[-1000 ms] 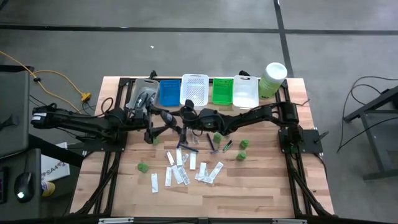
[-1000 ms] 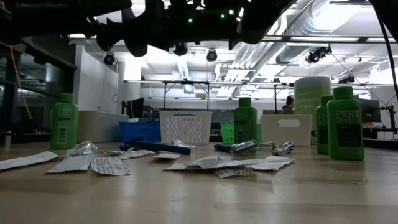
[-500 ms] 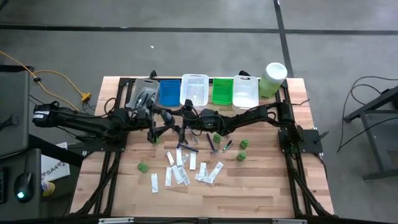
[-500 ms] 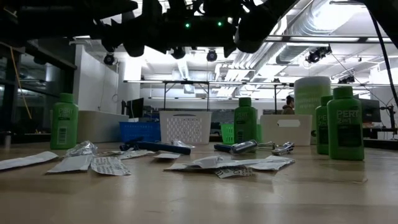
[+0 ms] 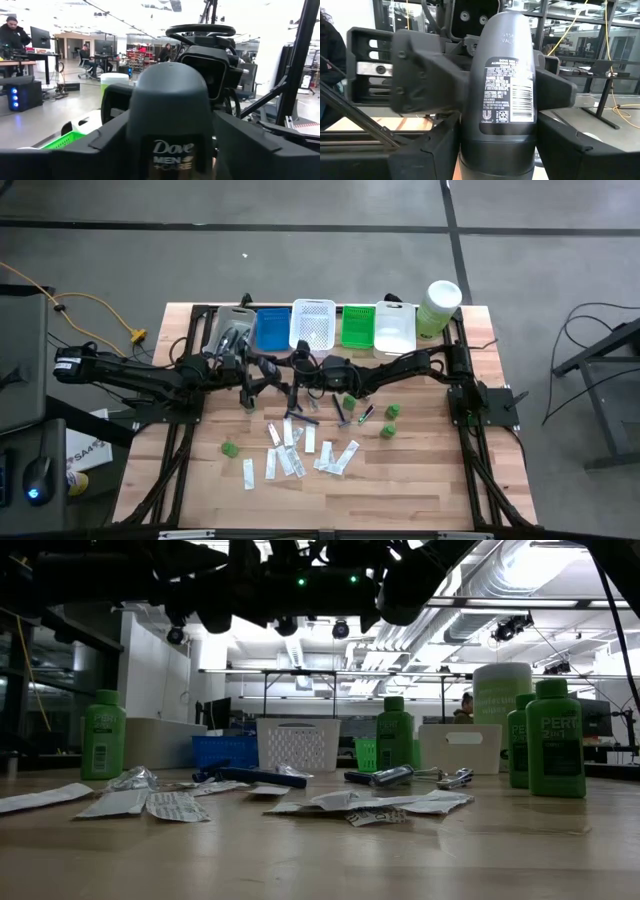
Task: Pick & Place Travel size toiletries
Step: Put the deodorant into the gray bin
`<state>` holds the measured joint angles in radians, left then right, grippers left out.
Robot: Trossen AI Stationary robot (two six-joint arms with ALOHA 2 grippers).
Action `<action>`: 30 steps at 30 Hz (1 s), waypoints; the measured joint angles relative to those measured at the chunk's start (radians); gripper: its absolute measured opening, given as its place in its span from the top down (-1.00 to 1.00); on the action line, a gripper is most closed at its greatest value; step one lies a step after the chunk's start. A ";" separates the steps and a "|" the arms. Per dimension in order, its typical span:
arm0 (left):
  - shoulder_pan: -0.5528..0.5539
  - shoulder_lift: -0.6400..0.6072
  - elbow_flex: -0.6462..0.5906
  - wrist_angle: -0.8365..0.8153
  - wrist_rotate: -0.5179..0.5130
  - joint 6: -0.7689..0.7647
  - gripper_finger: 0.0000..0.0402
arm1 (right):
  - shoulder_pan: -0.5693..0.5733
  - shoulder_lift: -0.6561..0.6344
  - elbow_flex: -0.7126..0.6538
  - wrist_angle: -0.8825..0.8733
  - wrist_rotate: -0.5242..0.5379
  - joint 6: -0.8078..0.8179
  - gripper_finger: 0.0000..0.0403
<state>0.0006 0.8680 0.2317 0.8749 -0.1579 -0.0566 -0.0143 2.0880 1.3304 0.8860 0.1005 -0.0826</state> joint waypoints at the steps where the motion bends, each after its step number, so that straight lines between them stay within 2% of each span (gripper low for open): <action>1: 0.000 0.000 0.000 0.000 -0.002 0.000 -0.16 | 0.000 0.000 0.000 0.000 0.000 0.000 -0.08; 5: 0.000 0.000 0.000 -0.002 -0.017 0.000 0.07 | 0.000 0.000 0.000 -0.001 -0.002 0.000 -0.08; 17: 0.000 0.001 0.000 -0.006 -0.020 0.008 0.07 | 0.000 -0.002 0.000 -0.021 0.000 -0.001 -0.11; 25: 0.000 0.002 -0.002 -0.015 -0.014 0.024 0.07 | -0.001 -0.004 0.002 -0.072 0.002 0.032 -0.40; 30: 0.000 0.002 -0.002 -0.024 -0.081 0.048 0.07 | -0.001 -0.019 0.002 -0.138 0.000 0.037 -0.56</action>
<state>0.0002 0.8703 0.2298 0.8514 -0.2387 -0.0088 -0.0151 2.0692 1.3327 0.7479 0.1009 -0.0459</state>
